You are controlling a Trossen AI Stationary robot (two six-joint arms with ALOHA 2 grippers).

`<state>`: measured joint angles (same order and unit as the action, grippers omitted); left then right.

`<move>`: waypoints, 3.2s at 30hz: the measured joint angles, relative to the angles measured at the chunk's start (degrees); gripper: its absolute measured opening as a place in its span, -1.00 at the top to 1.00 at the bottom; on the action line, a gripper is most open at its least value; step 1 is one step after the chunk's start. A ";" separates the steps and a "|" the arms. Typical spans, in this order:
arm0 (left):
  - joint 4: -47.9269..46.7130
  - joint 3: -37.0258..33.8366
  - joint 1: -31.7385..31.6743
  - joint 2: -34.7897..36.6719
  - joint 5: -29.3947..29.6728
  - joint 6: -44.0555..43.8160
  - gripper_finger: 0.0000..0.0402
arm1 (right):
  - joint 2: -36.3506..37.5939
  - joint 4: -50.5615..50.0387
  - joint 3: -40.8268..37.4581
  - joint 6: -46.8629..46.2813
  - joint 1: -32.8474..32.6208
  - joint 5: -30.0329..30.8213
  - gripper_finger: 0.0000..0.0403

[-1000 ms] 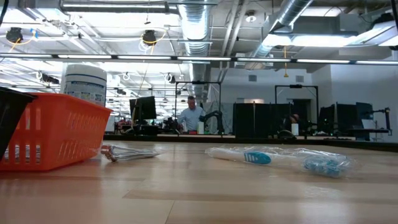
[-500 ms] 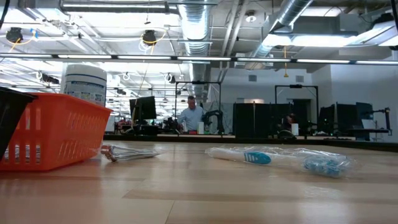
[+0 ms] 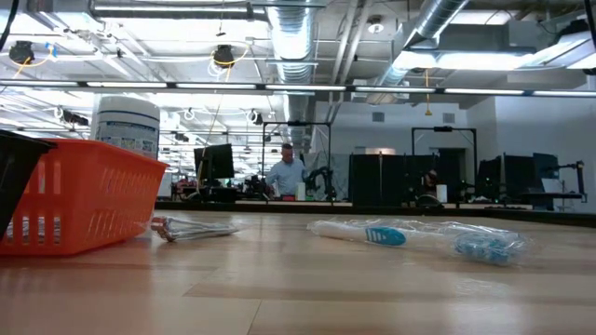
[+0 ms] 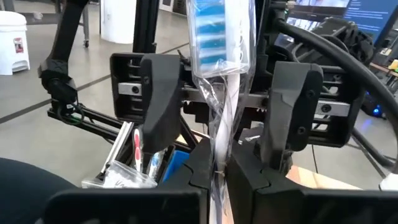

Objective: Pick & Place Travel size toiletries
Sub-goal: Put the top blue toothbrush into the left black basket

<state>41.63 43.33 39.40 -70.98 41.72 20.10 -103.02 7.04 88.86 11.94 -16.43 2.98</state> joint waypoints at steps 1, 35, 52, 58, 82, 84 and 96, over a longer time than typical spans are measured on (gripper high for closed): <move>-0.03 0.00 0.14 0.00 -0.04 0.01 -0.09 | 0.00 -0.04 0.00 0.00 0.00 0.02 0.91; -0.12 -0.02 2.78 0.02 2.92 2.16 0.97 | 0.13 -5.68 0.00 0.46 0.02 0.26 0.15; -16.88 5.28 7.38 1.33 22.75 -4.45 0.97 | 6.75 -20.06 0.05 -0.66 0.19 0.20 -0.19; -37.48 9.96 7.81 1.33 15.08 -24.09 0.97 | 6.75 -22.09 0.04 -0.90 0.85 0.05 -0.19; -99.55 22.10 11.93 -2.69 -28.67 -122.17 0.97 | 8.28 -28.90 0.00 -2.05 5.37 0.07 -0.19; -99.61 22.10 13.96 -4.17 -27.97 -124.78 0.97 | 8.28 -29.38 0.00 -1.97 5.25 0.07 -0.19; -99.70 22.08 29.06 -14.52 -12.82 -136.92 0.97 | 8.26 -29.40 0.00 -1.98 5.25 0.07 -0.19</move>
<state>-58.07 65.41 68.46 -85.50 28.90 -116.82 -94.76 -22.36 88.86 9.97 -11.18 3.05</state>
